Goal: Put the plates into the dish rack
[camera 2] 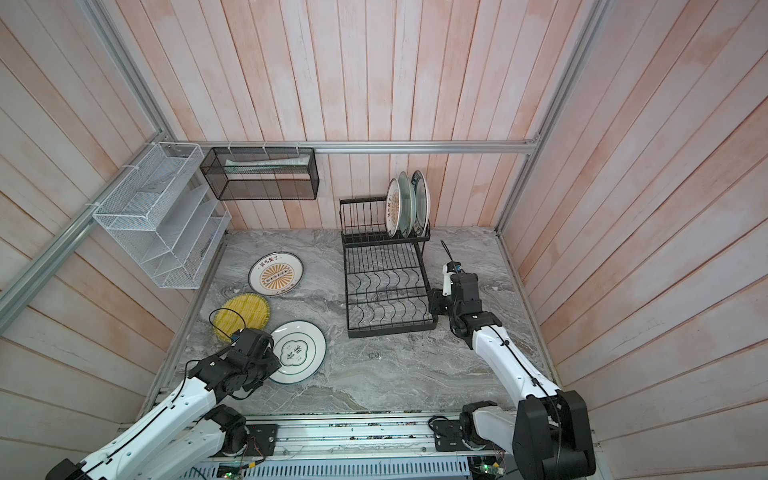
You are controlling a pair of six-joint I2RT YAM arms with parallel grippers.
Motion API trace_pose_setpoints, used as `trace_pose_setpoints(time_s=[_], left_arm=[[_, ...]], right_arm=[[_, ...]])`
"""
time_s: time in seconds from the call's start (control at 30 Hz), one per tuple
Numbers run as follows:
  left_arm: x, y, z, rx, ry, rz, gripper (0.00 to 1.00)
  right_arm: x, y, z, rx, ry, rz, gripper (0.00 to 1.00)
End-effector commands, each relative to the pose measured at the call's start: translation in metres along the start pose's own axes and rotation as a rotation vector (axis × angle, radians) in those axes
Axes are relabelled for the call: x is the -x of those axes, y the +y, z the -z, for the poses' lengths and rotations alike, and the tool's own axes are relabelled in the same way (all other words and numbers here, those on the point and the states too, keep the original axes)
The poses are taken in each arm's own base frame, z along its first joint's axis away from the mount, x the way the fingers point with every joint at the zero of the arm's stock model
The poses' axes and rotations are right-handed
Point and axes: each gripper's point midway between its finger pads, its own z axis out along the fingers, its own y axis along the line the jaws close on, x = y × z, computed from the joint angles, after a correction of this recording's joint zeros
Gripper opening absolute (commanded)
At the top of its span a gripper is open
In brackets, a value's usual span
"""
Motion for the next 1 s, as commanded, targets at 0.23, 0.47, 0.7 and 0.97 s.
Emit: trace_pose_setpoints(time_s=[0.23,0.47,0.7,0.97], left_arm=[[-0.01,0.009,-0.001,0.015,0.039,0.021,0.52],[-0.02,0.004,-0.007,-0.026,0.08,0.02,0.51],[-0.026,0.003,-0.009,-0.043,0.104,0.023,0.5],[-0.034,-0.013,-0.021,-0.129,0.135,0.052,0.48]], right_arm=[[-0.001,-0.007,0.0,-0.025,-0.011,-0.007,0.44],[0.0,-0.005,0.002,-0.014,-0.018,-0.004,0.44],[0.0,-0.004,0.002,-0.007,-0.019,-0.005,0.44],[0.001,-0.001,0.006,0.006,-0.027,-0.007,0.44]])
